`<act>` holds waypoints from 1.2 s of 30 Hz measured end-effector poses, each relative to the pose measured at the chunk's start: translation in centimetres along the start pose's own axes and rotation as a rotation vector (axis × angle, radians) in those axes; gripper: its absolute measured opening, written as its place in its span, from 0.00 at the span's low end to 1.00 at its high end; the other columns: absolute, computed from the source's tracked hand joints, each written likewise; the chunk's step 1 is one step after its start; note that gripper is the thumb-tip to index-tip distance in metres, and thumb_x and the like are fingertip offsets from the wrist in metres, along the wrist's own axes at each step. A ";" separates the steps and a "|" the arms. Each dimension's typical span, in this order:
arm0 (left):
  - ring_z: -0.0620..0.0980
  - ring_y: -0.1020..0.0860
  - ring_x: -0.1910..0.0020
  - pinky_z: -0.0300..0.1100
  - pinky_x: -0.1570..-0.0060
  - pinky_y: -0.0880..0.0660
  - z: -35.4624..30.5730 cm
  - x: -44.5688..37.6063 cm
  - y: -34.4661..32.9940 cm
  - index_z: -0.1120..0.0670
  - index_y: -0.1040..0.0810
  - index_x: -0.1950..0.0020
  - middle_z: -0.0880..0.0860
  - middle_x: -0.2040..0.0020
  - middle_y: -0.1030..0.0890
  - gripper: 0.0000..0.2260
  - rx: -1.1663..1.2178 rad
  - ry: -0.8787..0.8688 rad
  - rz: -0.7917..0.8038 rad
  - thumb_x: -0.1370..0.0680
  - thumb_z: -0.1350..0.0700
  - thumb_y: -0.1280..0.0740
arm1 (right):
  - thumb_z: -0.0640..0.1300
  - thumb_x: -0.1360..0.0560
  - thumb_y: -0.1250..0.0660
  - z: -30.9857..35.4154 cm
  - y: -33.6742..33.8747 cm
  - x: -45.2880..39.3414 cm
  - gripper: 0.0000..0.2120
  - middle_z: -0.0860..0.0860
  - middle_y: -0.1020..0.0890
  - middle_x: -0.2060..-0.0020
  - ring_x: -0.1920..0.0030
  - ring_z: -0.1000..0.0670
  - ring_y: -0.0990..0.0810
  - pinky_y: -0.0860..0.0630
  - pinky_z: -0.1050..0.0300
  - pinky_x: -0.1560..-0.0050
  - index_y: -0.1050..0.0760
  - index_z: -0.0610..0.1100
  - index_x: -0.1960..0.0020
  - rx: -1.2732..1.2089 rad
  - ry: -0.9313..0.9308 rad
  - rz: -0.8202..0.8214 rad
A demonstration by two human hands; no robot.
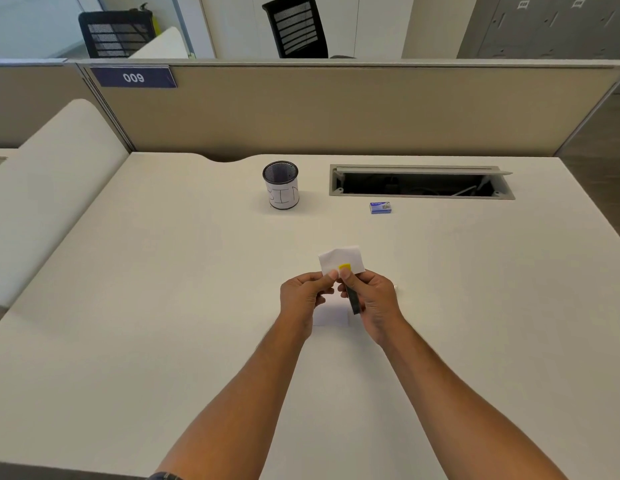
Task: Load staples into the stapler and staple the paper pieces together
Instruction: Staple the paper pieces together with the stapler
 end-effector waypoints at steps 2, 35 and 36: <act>0.46 0.19 0.64 0.43 0.58 0.26 0.1 0.0 0.1 0.53 0.13 0.63 0.53 0.64 0.16 0.05 0.005 0.000 -0.008 0.31 0.54 0.20 | 0.60 0.37 0.22 0.0 0.1 0.0 0.20 0.46 0.15 0.63 0.64 0.52 0.18 0.19 0.58 0.57 0.13 0.43 0.57 -0.004 -0.005 -0.003; 0.52 0.14 0.49 0.52 0.46 0.18 -1.0 0.3 -0.9 0.62 0.14 0.49 0.57 0.51 0.13 0.09 -0.096 -0.120 0.039 0.19 0.57 0.31 | 0.51 0.27 0.24 -0.2 -0.1 -0.4 0.14 0.45 0.15 0.64 0.66 0.51 0.21 0.23 0.60 0.63 0.16 0.39 0.54 0.006 -0.071 -0.125; 0.52 0.14 0.49 0.52 0.46 0.18 -0.9 0.3 -1.0 0.62 0.14 0.49 0.57 0.51 0.13 0.10 -0.097 -0.114 0.041 0.19 0.57 0.31 | 0.51 0.27 0.24 -0.2 -0.1 -0.4 0.13 0.45 0.15 0.64 0.67 0.51 0.21 0.24 0.61 0.64 0.15 0.40 0.55 0.006 -0.072 -0.131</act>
Point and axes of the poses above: each hand's wrist, its own x-axis away from the middle knuckle, its own y-axis out of the back of the hand, z = x × y, the point moved 1 cm from there along -x, towards the middle knuckle
